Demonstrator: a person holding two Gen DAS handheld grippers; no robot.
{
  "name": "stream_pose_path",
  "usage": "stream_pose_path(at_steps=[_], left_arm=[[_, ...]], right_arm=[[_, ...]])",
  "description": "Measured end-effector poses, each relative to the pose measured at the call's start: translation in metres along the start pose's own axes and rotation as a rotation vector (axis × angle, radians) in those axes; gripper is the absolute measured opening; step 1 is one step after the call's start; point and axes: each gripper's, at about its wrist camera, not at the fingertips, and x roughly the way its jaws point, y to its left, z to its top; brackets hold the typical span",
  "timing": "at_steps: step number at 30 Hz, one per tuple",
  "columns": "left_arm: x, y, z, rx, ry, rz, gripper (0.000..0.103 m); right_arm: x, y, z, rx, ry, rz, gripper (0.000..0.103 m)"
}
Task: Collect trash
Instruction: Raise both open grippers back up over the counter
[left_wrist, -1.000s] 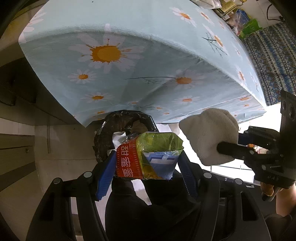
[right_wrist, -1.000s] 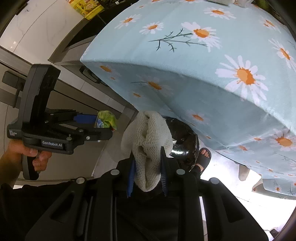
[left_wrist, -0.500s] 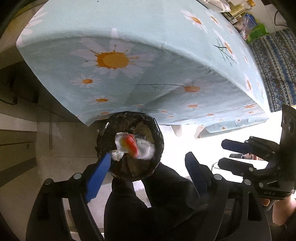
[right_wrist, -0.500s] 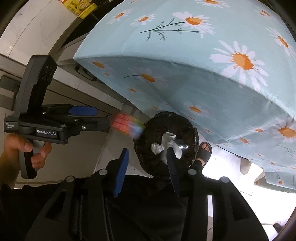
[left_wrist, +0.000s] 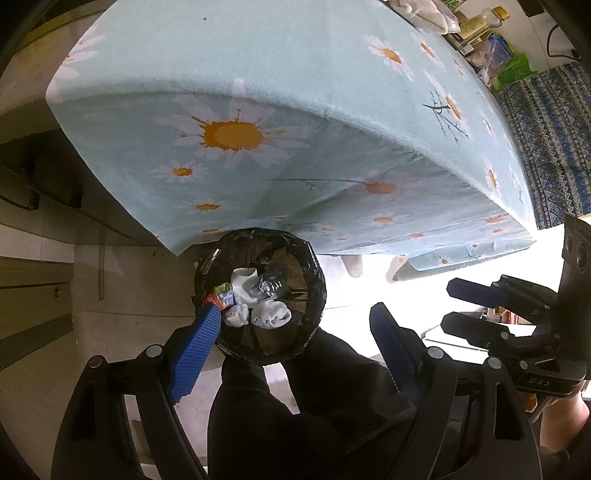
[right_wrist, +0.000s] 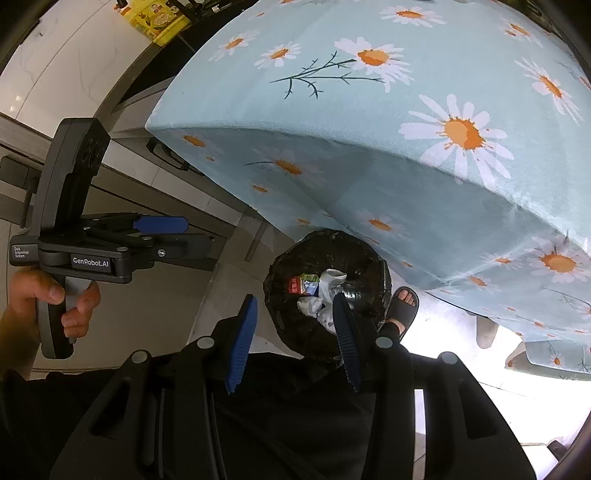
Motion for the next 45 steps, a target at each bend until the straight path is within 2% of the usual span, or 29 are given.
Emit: stream_pose_path(at_steps=[14,25,33,37,45], left_arm=[[-0.035,-0.014,0.004,0.042,-0.084,-0.03,0.08],[-0.067,-0.039,0.016,0.102,-0.164,-0.037,0.08],[-0.083,-0.057,0.03,0.13,-0.213,-0.041,0.08],[-0.09,-0.066,0.038,0.133,-0.237,-0.041,0.08],[-0.1,-0.081,0.058,0.117,-0.289,-0.034,0.08]], right_arm=[[-0.031,0.008,0.009,-0.021,-0.095,-0.023,0.048],[-0.065,-0.001,0.018,-0.004,-0.18,-0.042,0.049],[-0.097,-0.015,0.039,-0.02,-0.254,-0.074,0.052],[-0.113,-0.026,0.052,-0.034,-0.285,-0.094,0.058],[-0.137,-0.052,0.084,-0.07,-0.32,-0.133,0.061]])
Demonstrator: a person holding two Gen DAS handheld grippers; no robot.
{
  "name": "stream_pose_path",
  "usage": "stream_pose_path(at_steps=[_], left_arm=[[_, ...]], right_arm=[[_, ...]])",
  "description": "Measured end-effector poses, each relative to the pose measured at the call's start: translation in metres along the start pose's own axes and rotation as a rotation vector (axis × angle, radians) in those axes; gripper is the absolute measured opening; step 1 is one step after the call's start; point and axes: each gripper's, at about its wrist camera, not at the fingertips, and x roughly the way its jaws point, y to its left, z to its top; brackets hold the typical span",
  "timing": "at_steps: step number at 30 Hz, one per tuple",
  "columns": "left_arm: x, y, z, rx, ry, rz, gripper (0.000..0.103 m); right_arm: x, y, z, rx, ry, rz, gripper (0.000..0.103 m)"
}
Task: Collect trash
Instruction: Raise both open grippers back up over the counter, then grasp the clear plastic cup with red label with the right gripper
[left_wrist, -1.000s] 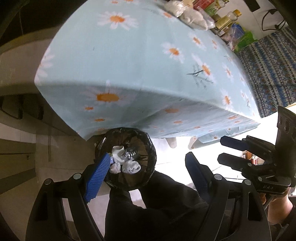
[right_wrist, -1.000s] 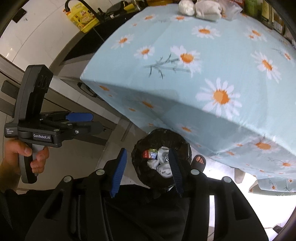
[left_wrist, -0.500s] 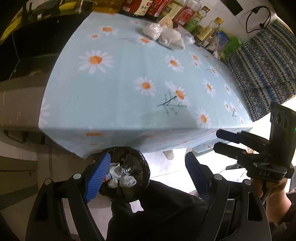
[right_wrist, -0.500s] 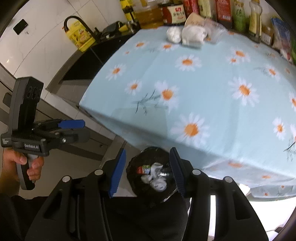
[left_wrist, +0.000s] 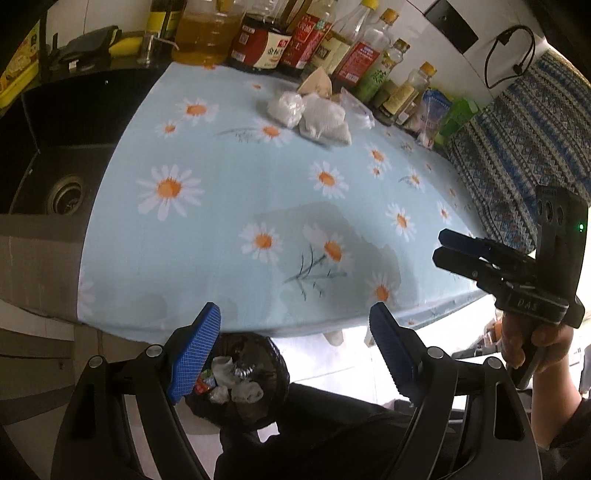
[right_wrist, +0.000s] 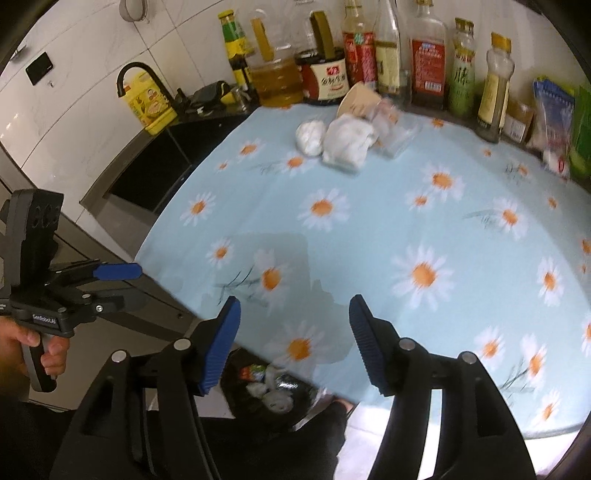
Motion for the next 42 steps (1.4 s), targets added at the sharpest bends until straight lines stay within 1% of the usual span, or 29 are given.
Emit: stream_pose_path(at_steps=[9,11,12,19,22,26,28,30,34,38,39,40,42], left_arm=[[0.008,-0.016,0.024,-0.027,-0.027,0.034,0.08],[0.012,-0.019,0.029,-0.037,-0.03,0.043,0.08],[0.015,-0.022,0.031,-0.04,-0.028,0.047,0.08],[0.03,-0.038,0.045,-0.056,-0.024,0.077,0.08],[0.034,-0.045,0.054,-0.072,-0.04,0.084,0.08],[0.038,-0.053,0.066,-0.077,-0.059,0.098,0.08],[0.04,-0.057,0.071,-0.081,-0.073,0.106,0.08],[0.041,-0.06,0.075,-0.089,-0.092,0.12,0.08],[0.042,-0.064,0.08,-0.109,-0.114,0.138,0.08],[0.046,-0.064,0.081,-0.138,-0.122,0.148,0.08],[0.047,-0.064,0.081,-0.145,-0.127,0.151,0.08],[0.047,-0.063,0.08,-0.151,-0.133,0.153,0.08],[0.048,-0.063,0.079,-0.165,-0.139,0.157,0.08]], right_arm=[[0.002,-0.043,0.045,-0.058,-0.016,-0.032,0.063],[0.007,-0.057,0.056,-0.065,-0.014,-0.038,0.071],[0.008,-0.061,0.059,-0.067,-0.013,-0.037,0.072],[0.019,-0.098,0.096,-0.075,-0.014,-0.016,0.072],[0.022,-0.105,0.11,-0.096,-0.027,-0.007,0.072],[0.036,-0.115,0.133,-0.117,-0.03,0.015,0.072],[0.046,-0.119,0.141,-0.121,-0.018,0.032,0.072],[0.06,-0.127,0.151,-0.104,0.016,0.076,0.072],[0.083,-0.136,0.165,-0.106,0.063,0.094,0.072],[0.099,-0.144,0.174,-0.104,0.098,0.078,0.072],[0.103,-0.145,0.175,-0.108,0.107,0.072,0.076],[0.106,-0.145,0.176,-0.118,0.111,0.062,0.077],[0.112,-0.146,0.177,-0.128,0.117,0.059,0.077]])
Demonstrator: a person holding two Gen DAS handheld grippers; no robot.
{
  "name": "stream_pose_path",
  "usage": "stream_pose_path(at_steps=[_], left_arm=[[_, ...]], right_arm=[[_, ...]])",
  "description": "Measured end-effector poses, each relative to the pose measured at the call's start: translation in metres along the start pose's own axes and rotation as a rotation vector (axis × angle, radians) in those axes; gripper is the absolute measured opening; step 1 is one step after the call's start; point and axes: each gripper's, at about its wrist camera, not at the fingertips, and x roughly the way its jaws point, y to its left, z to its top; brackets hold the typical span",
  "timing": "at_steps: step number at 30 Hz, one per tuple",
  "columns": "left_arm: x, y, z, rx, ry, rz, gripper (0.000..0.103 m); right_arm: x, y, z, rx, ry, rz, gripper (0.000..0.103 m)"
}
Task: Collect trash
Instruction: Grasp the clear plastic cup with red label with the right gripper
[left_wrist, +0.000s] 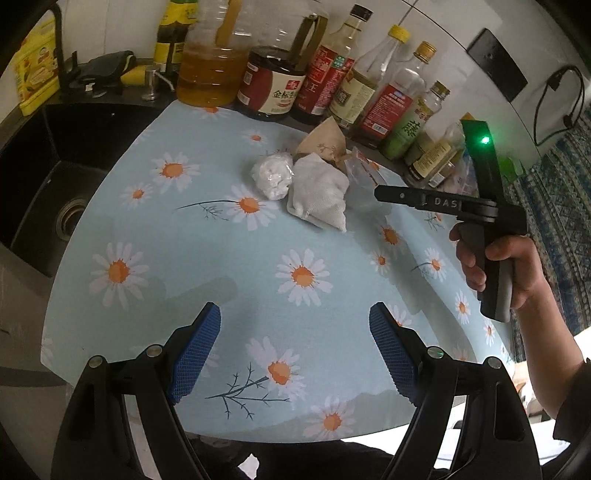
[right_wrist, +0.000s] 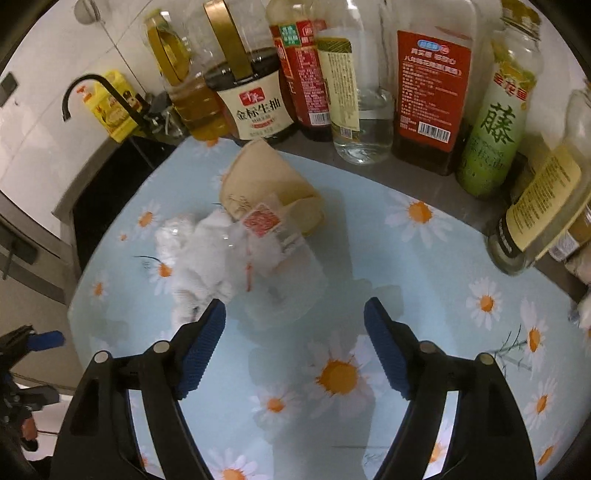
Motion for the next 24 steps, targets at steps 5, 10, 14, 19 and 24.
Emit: stream_pose_path(at_steps=[5,10,14,19,24], left_arm=[[0.001,0.0,-0.001,-0.014,-0.008,0.013,0.08],[0.003,-0.003,0.0,-0.018,-0.006,0.021,0.08],[0.005,-0.004,0.001,-0.016,-0.001,0.03,0.08],[0.01,-0.008,0.004,-0.005,0.016,0.034,0.08],[0.017,-0.014,0.011,0.02,0.03,0.022,0.08]], right_arm=[[0.016,-0.005,0.005,-0.005,0.02,0.03,0.077],[0.027,-0.007,0.008,-0.001,0.034,0.064,0.077],[0.028,-0.004,0.009,-0.022,0.026,0.077,0.064],[0.027,-0.003,0.008,-0.036,0.006,0.088,0.063],[0.017,-0.006,0.004,-0.026,-0.014,0.101,0.063]])
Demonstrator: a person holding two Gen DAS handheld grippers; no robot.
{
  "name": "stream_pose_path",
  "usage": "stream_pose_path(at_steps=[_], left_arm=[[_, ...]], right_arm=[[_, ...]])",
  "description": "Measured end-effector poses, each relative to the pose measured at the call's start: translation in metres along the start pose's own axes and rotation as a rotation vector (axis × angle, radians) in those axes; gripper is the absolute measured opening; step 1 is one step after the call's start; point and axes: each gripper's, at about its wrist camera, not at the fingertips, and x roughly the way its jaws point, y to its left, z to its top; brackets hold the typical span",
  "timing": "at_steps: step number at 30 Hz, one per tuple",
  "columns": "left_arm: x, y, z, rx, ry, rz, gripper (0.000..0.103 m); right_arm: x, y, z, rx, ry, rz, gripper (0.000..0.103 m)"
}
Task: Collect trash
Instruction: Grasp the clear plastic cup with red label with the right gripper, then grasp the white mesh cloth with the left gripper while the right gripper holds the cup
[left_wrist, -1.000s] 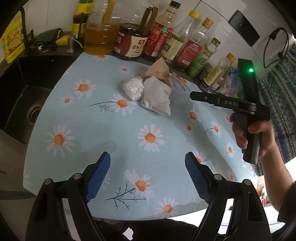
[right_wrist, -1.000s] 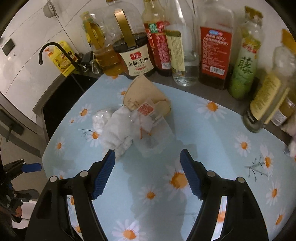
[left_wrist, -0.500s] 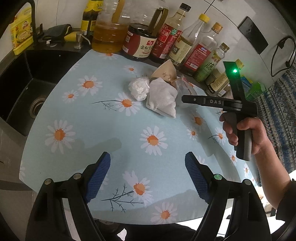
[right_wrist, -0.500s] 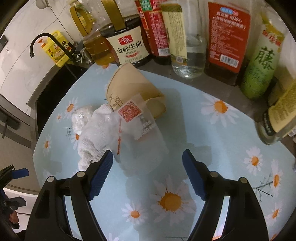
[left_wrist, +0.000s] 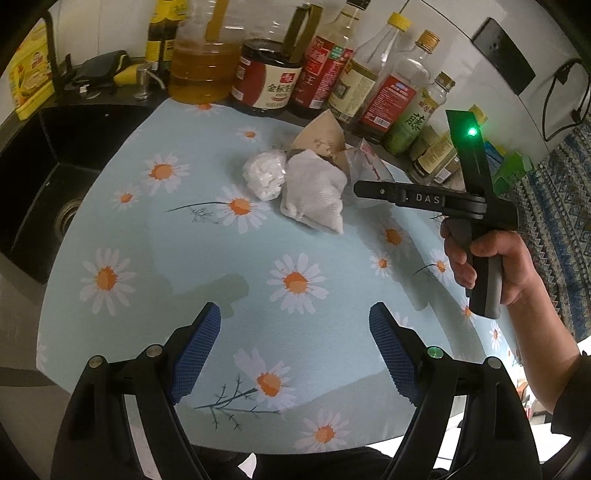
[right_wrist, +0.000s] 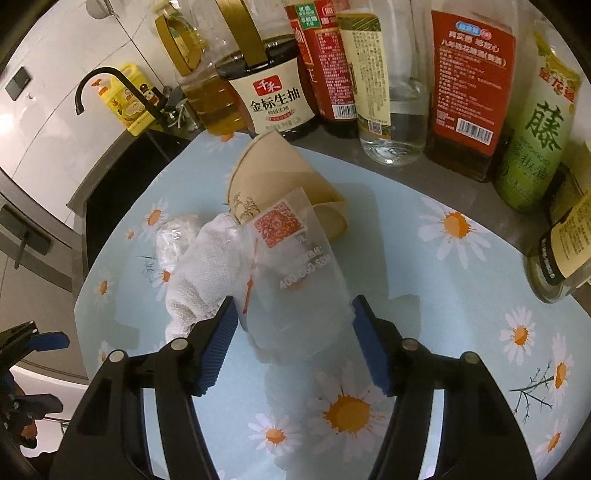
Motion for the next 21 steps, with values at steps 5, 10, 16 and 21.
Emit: stream_pose_path(at_steps=[5,10,16,21], left_arm=[[0.014,-0.011,0.012,0.05,0.035,-0.012,0.08],[0.033,-0.027,0.028,0.123,0.064,-0.016,0.08],[0.056,-0.042,0.055,0.153,0.079,-0.05,0.079],[0.078,-0.049,0.076,0.178,0.092,-0.028,0.079]], right_arm=[[-0.019,-0.003,-0.014,0.024,-0.028,0.013,0.063],[-0.042,-0.008,-0.034,0.063,-0.051,0.036,0.063],[-0.063,-0.017,-0.059,0.113,-0.081,0.039,0.063],[-0.07,-0.025,-0.081,0.151,-0.079,0.03,0.063]])
